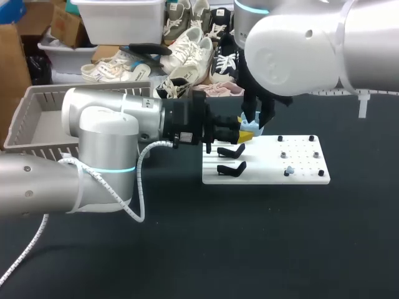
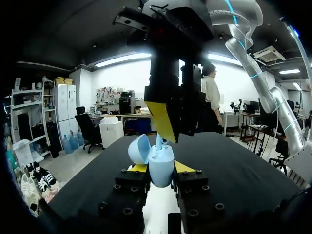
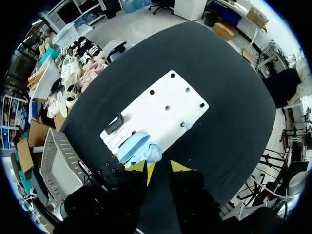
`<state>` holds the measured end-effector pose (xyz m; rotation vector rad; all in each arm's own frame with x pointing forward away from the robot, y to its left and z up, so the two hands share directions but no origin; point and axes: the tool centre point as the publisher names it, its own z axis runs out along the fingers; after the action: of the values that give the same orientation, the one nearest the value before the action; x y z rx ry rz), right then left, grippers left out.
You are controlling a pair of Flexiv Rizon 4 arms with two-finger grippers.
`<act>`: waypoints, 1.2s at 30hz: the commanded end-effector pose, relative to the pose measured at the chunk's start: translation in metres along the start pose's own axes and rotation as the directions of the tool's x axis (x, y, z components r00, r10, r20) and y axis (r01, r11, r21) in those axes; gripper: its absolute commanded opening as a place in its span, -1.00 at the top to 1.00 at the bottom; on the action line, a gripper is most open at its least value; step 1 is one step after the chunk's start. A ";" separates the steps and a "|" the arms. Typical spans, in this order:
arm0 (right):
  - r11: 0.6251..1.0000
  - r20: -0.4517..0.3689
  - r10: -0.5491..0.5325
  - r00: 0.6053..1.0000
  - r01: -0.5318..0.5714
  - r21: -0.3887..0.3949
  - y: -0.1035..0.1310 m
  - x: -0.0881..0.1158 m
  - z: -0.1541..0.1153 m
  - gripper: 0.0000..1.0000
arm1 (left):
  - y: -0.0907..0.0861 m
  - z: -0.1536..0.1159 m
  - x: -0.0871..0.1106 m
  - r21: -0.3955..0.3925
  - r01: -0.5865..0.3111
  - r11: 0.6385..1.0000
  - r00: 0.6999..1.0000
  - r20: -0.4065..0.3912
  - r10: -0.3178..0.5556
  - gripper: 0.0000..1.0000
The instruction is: Pick up each earbud case from the left stands, insert the matching earbuds, close the lid, and place the case in the box.
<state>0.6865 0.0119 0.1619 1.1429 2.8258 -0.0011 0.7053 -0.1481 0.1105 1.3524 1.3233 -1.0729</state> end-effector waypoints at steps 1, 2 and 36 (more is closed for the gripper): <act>1.000 0.007 0.005 1.000 -0.005 -0.012 -0.007 0.002 0.001 0.51 | 0.000 0.000 0.000 -0.002 -0.001 1.000 1.000 0.002 0.001 1.00; 1.000 0.007 0.005 1.000 -0.005 -0.011 -0.006 0.001 0.001 0.50 | 0.000 0.000 0.000 -0.002 -0.001 1.000 1.000 0.002 0.001 1.00; 0.966 0.163 -0.207 0.965 0.228 -0.124 -0.021 0.008 -0.012 0.36 | 0.000 0.000 0.000 -0.002 -0.001 1.000 1.000 0.002 0.001 1.00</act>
<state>0.6826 0.0147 0.1769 0.8091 2.8185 0.0057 0.7054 -0.1482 0.1105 1.3524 1.3234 -1.0727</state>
